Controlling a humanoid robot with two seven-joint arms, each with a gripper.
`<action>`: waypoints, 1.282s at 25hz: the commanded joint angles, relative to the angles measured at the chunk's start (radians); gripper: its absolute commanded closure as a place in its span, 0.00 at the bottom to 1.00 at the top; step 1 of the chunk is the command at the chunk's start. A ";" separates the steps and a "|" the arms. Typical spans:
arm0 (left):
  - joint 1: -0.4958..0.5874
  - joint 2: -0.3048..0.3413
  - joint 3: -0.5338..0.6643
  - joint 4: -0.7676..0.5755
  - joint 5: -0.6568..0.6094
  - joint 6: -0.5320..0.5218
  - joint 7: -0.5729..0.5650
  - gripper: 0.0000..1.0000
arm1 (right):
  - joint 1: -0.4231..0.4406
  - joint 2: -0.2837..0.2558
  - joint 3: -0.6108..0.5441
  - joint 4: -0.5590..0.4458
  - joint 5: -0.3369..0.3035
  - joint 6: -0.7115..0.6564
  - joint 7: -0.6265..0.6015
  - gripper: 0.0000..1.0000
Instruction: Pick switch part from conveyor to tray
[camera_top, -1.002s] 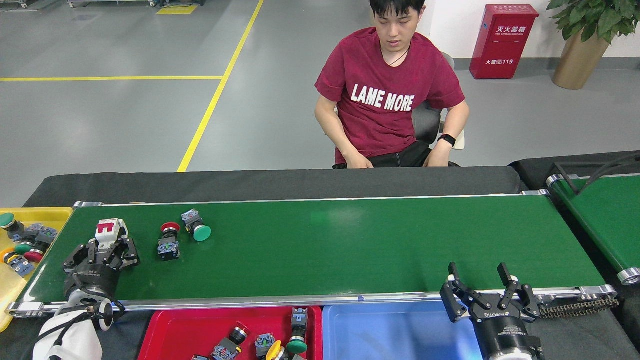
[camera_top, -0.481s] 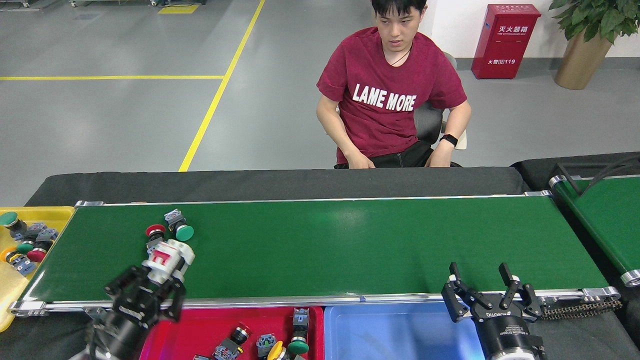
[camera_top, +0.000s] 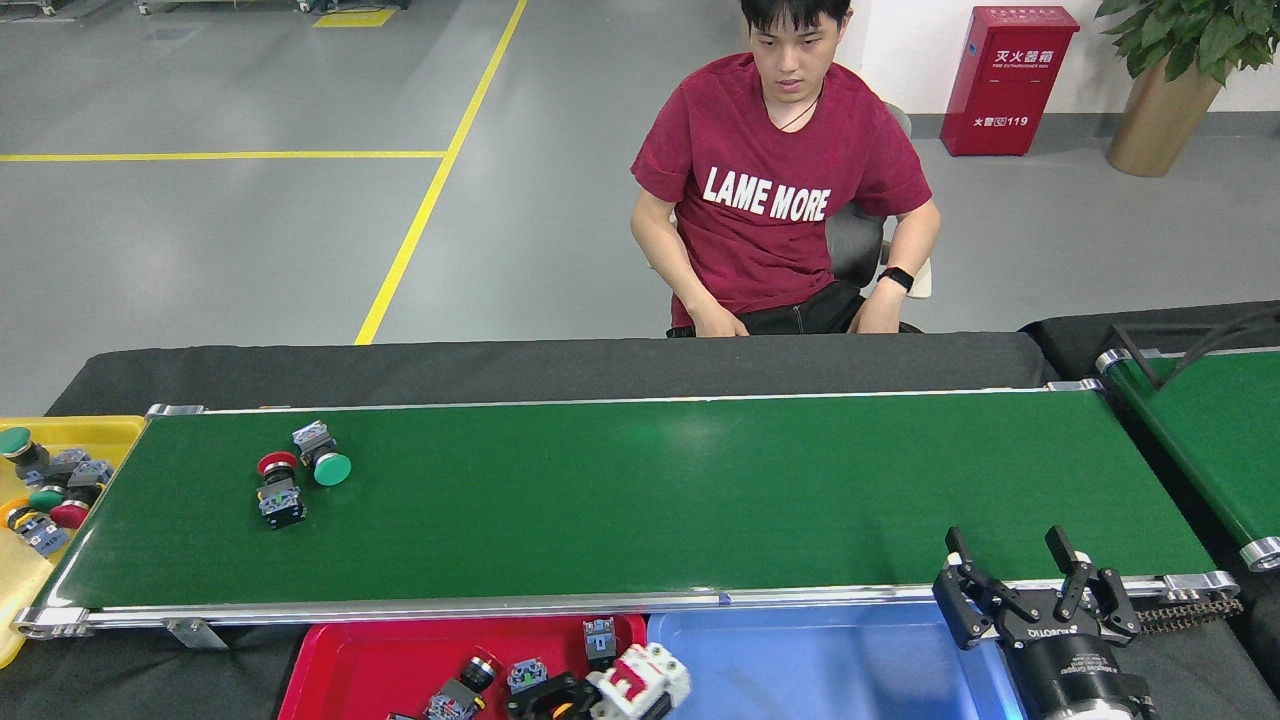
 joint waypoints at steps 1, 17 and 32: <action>-0.052 -0.016 -0.098 0.007 -0.015 0.109 -0.032 0.92 | -0.004 -0.007 -0.006 -0.015 -0.001 -0.005 -0.009 0.03; 0.014 0.031 0.130 -0.021 0.052 0.348 -0.028 0.00 | 0.010 -0.008 -0.014 -0.015 -0.001 -0.002 -0.010 0.03; 0.085 0.178 0.753 0.077 0.207 0.175 0.081 0.00 | 0.011 -0.007 -0.015 -0.015 -0.001 -0.004 -0.012 0.03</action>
